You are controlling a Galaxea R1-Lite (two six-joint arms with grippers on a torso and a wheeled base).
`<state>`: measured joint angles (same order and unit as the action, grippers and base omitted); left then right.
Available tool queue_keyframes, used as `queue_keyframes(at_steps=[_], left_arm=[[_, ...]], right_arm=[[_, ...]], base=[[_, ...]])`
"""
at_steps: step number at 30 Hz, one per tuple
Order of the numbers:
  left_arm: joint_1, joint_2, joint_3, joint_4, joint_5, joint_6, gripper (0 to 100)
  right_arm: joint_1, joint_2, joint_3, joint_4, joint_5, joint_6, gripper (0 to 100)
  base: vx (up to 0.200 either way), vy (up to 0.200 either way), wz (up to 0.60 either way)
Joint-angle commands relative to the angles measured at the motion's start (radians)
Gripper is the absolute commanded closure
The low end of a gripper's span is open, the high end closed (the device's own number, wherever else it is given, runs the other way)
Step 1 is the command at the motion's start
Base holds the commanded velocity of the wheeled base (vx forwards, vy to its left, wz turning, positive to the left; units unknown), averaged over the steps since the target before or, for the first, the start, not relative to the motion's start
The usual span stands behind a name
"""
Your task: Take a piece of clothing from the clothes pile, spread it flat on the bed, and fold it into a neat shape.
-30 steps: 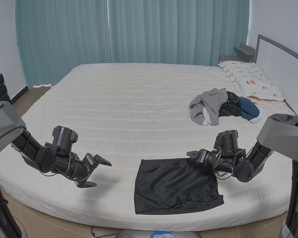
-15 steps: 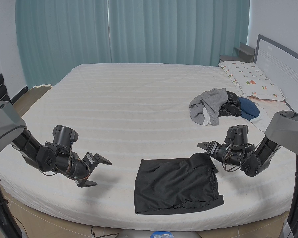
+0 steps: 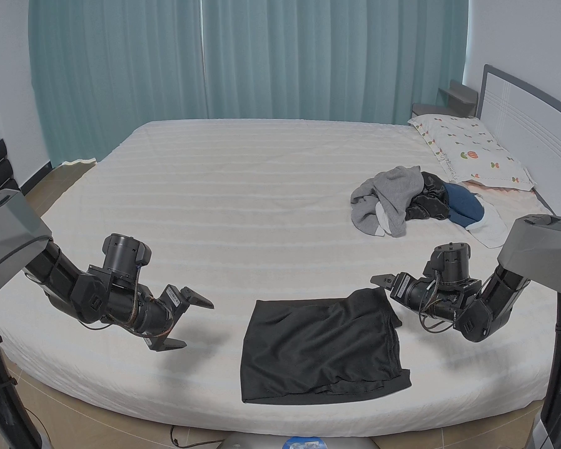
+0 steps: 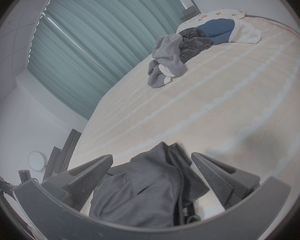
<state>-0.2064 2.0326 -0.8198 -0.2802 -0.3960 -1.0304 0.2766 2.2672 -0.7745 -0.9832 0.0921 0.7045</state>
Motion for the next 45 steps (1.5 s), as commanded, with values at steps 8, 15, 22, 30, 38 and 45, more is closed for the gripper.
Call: queue_keyframes(at_steps=[8, 15, 22, 30, 38, 45], left_arm=[[-0.153, 0.163, -0.131, -0.002, 0.305, -0.022, 0], [-0.188, 0.264, -0.285, 0.001, 0.385, -0.011, 0], [-0.189, 0.322, -0.352, -0.002, 0.419, 0.043, 0], [-0.208, 0.387, -0.420, -0.004, 0.474, 0.078, 100], [-0.200, 0.390, -0.391, -0.093, 0.526, 0.047, 100], [-0.174, 0.354, -0.355, -0.096, 0.548, -0.016, 100]], right_arm=[[0.023, 0.000, 0.000, 0.000, 0.018, 0.006, 0], [0.038, 0.008, -0.002, 0.000, 0.044, 0.007, 0], [0.049, 0.021, -0.014, 0.000, 0.044, 0.006, 0], [0.052, 0.026, -0.020, 0.000, 0.051, 0.006, 0], [0.062, 0.046, -0.022, -0.014, 0.113, 0.004, 0], [0.081, 0.071, -0.019, -0.058, 0.170, 0.003, 0]], base=[[0.000, 0.000, 0.00], [0.000, 0.000, 0.00], [0.000, 0.000, 0.00], [0.000, 0.000, 0.00], [0.000, 0.000, 0.00], [0.000, 0.000, 0.00]])
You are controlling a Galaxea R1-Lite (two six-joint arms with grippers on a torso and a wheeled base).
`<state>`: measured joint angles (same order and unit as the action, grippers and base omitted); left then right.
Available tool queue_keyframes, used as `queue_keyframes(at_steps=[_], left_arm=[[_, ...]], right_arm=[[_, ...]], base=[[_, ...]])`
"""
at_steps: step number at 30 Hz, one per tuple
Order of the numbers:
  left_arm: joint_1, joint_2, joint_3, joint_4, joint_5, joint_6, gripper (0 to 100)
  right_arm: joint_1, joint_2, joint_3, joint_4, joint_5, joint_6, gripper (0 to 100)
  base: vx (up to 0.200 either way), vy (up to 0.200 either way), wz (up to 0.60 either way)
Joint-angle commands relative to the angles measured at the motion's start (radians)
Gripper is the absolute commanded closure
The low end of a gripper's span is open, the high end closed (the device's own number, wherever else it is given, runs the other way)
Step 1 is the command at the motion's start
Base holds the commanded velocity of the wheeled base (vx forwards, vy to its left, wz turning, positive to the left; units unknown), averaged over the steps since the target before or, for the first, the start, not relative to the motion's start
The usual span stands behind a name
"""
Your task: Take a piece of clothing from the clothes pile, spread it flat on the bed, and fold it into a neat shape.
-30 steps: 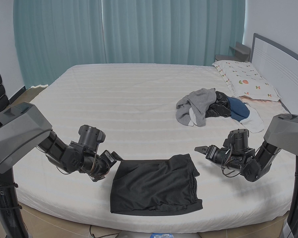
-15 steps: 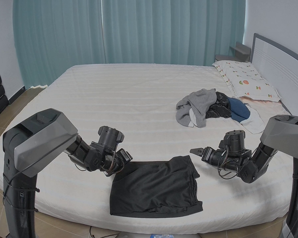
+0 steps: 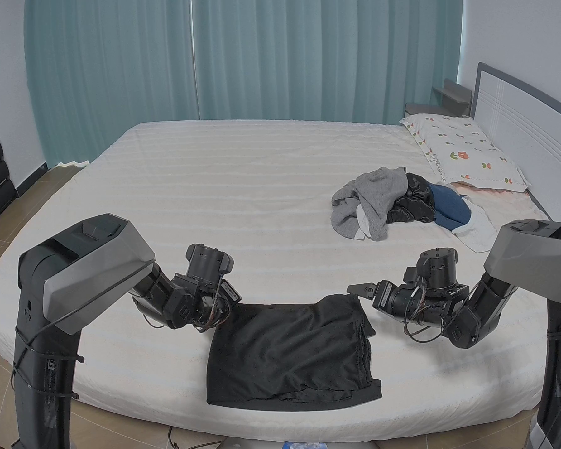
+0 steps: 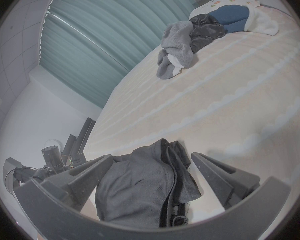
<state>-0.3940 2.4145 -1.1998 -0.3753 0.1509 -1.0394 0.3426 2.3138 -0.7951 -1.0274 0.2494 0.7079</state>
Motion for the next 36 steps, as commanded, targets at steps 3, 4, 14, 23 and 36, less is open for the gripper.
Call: queue_keyframes(at_steps=[3, 4, 14, 23, 36], left_arm=[[0.014, -0.041, 0.046, -0.004, 0.001, -0.008, 100], [0.012, -0.044, 0.049, -0.004, 0.001, -0.008, 100], [0.014, -0.043, 0.062, -0.002, 0.001, -0.010, 100], [0.026, -0.041, 0.074, -0.005, 0.001, -0.008, 100], [0.035, -0.034, 0.075, -0.005, -0.001, -0.008, 100]], right_arm=[[0.023, 0.044, 0.002, -0.036, 0.013, -0.002, 0], [0.027, 0.053, 0.001, -0.052, 0.013, -0.002, 0], [0.042, 0.104, -0.033, -0.085, 0.011, -0.001, 100], [0.018, 0.098, -0.018, -0.085, 0.005, -0.007, 100], [-0.037, 0.095, 0.001, -0.079, 0.005, -0.008, 100]], base=[[0.000, 0.000, 0.00], [0.000, 0.000, 0.00], [0.000, 0.000, 0.00], [0.000, 0.000, 0.00], [0.000, 0.000, 0.00]])
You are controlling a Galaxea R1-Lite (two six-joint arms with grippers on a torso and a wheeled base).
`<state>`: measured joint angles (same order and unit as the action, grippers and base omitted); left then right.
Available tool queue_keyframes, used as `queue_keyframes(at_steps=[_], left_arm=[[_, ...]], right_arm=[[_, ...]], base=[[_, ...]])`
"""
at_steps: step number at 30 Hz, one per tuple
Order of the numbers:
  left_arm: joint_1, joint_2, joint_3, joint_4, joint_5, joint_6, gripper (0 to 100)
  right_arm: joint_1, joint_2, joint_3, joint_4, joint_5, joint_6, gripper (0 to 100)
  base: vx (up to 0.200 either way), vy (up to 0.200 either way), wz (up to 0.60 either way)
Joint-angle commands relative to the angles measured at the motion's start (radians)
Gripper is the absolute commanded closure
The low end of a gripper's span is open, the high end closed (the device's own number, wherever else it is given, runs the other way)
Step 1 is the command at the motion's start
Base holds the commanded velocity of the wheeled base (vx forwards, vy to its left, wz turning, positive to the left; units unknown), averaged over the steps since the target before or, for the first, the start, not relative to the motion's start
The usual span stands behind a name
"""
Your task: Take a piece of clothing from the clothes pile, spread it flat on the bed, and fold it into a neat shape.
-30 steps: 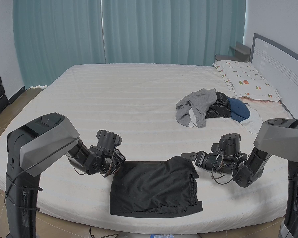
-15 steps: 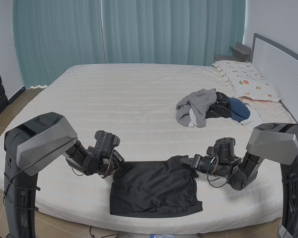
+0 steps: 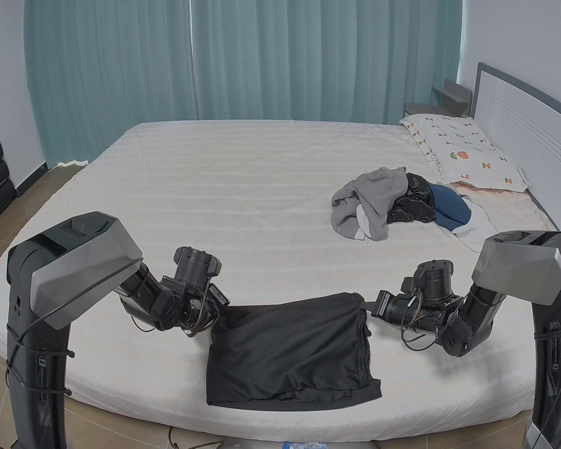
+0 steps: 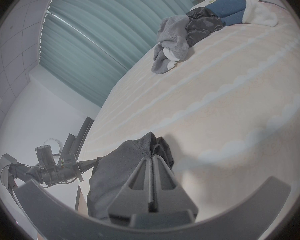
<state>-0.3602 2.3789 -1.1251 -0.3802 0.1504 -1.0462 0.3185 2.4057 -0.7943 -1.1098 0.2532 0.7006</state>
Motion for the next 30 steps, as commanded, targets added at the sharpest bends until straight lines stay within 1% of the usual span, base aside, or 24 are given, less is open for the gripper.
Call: queue_keyframes(at_steps=[1, 13, 14, 17, 20, 23, 26, 27, 28, 30], left_arm=[[0.000, 0.003, 0.001, 0.000, -0.002, -0.002, 100], [0.001, -0.001, 0.001, -0.002, -0.014, -0.003, 100], [0.001, -0.001, 0.001, -0.002, -0.017, -0.003, 0], [0.001, -0.004, 0.001, -0.002, -0.025, -0.003, 0], [0.006, -0.014, 0.005, -0.002, -0.037, -0.005, 0], [0.020, -0.037, 0.016, -0.002, -0.057, -0.006, 0], [0.046, -0.067, 0.019, -0.002, -0.095, -0.046, 0], [0.046, -0.067, 0.019, -0.002, -0.095, -0.046, 0], [0.063, -0.086, 0.019, -0.002, -0.138, -0.083, 0], [0.076, -0.098, 0.024, 0.000, -0.177, -0.107, 0]], right_arm=[[-0.013, 0.004, 0.000, 0.008, 0.001, -0.001, 100], [-0.024, 0.038, -0.023, 0.015, 0.005, -0.003, 100], [-0.022, 0.036, -0.022, 0.013, 0.006, -0.001, 0], [-0.016, 0.026, -0.013, 0.007, 0.008, 0.002, 0], [-0.016, -0.051, 0.046, -0.001, 0.017, 0.011, 0], [-0.015, -0.134, 0.155, -0.015, 0.044, 0.011, 0], [0.001, -0.200, 0.270, -0.039, 0.104, 0.002, 0], [0.001, -0.200, 0.270, -0.039, 0.104, 0.002, 0], [0.020, -0.220, 0.319, -0.039, 0.116, -0.001, 0], [0.039, -0.227, 0.366, -0.041, 0.116, -0.004, 0]], base=[[0.000, 0.000, 0.00], [0.000, 0.000, 0.00], [0.000, 0.000, 0.00], [0.000, 0.000, 0.00], [0.000, 0.000, 0.00], [0.000, 0.000, 0.00], [0.000, 0.000, 0.00], [0.000, 0.000, 0.00], [0.000, 0.000, 0.00], [0.000, 0.000, 0.00]])
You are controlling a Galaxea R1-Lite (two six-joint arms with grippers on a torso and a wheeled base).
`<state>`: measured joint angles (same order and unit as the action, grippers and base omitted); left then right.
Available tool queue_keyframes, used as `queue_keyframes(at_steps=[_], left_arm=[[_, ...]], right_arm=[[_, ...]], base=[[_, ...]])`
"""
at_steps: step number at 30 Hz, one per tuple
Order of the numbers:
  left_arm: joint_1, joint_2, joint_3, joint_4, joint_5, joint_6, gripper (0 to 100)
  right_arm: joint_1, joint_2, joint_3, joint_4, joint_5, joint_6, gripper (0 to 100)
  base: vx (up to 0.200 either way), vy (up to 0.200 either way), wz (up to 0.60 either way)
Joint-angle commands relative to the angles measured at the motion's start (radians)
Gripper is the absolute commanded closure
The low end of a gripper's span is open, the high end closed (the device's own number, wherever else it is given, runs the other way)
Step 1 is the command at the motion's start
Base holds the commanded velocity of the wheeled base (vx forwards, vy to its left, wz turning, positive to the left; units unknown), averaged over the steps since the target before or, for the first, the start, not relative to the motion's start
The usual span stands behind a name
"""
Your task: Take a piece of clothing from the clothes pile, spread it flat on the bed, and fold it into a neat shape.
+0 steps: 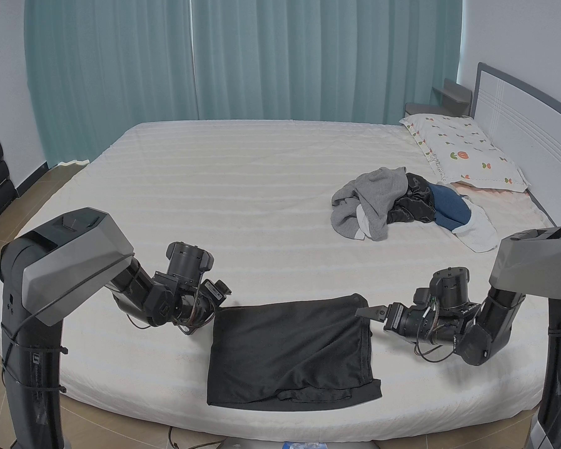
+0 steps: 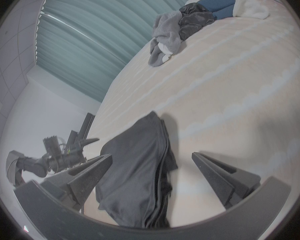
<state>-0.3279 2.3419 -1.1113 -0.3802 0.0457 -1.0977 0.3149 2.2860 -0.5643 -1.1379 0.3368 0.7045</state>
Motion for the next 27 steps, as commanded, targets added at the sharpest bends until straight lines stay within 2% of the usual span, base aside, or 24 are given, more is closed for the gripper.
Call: queue_keyframes(at_steps=[1, 11, 21, 22, 27], left_arm=[[0.047, -0.064, 0.011, -0.002, -0.084, -0.057, 0], [0.049, -0.052, 0.010, -0.002, -0.083, -0.047, 0], [0.047, -0.052, 0.011, -0.002, -0.081, -0.047, 0], [0.047, -0.052, 0.010, -0.002, -0.081, -0.047, 0], [0.049, -0.052, 0.010, -0.002, -0.081, -0.047, 0]], right_arm=[[0.056, -0.111, 0.161, -0.019, 0.033, -0.010, 0], [0.138, -0.088, 0.191, -0.046, 0.008, -0.022, 0], [0.145, -0.026, 0.170, -0.049, -0.015, -0.074, 0], [0.155, -0.011, 0.167, -0.052, -0.041, -0.095, 100], [0.151, -0.042, 0.204, -0.051, -0.058, -0.137, 100]], base=[[0.000, 0.000, 0.00], [0.000, 0.000, 0.00], [0.000, 0.000, 0.00], [0.000, 0.000, 0.00], [0.000, 0.000, 0.00]])
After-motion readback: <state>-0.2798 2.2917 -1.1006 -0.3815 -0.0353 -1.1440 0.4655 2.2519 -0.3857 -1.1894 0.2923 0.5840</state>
